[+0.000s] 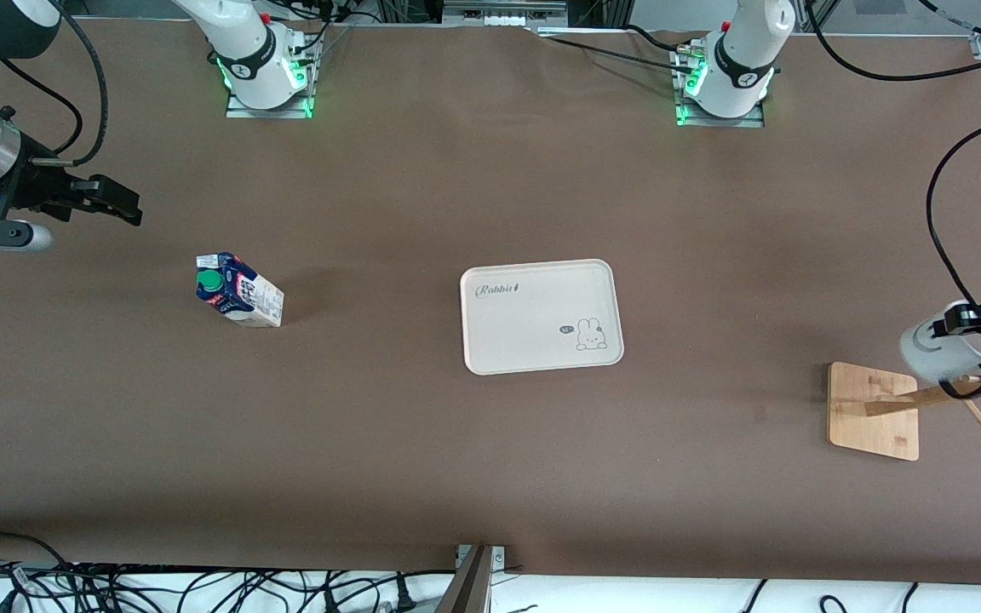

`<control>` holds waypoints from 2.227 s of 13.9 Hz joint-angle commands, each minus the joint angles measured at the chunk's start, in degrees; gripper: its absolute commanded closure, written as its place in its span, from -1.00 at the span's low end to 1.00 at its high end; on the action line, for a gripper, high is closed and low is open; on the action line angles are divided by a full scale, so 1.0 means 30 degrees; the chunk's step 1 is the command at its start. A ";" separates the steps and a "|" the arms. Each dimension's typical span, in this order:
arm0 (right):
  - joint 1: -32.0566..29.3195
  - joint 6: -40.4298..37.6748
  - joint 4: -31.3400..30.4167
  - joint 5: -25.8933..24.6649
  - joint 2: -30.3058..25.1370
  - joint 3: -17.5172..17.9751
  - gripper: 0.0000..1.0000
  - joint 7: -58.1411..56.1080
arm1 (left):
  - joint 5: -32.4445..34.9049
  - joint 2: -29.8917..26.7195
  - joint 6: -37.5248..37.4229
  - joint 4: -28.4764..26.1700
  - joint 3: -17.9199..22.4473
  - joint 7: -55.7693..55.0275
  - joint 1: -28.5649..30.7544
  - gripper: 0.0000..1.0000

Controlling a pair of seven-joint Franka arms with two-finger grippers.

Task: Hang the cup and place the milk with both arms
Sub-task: 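Hang the mug handle on a peg of the wooden stand with the left gripper, then open the left gripper and raise it away from the hung mug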

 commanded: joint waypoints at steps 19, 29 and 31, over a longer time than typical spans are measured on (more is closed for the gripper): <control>-0.0588 0.0201 0.0187 -0.0171 -0.0141 0.0401 -1.00 -0.0035 | 0.2906 -0.0848 -0.0039 0.0244 -0.0175 -0.0008 -0.2493 -1.00; -0.0588 0.0172 0.0187 -0.0171 -0.0141 0.0401 -1.00 0.0054 | 0.4432 -0.2953 -0.2850 0.1651 -0.0234 -0.0009 -0.5132 -1.00; -0.0588 0.0172 0.0158 -0.0171 -0.0141 0.0372 -1.00 0.0054 | 0.4199 -0.4766 -0.3231 -0.0241 -0.0319 -0.0124 -0.5102 -1.00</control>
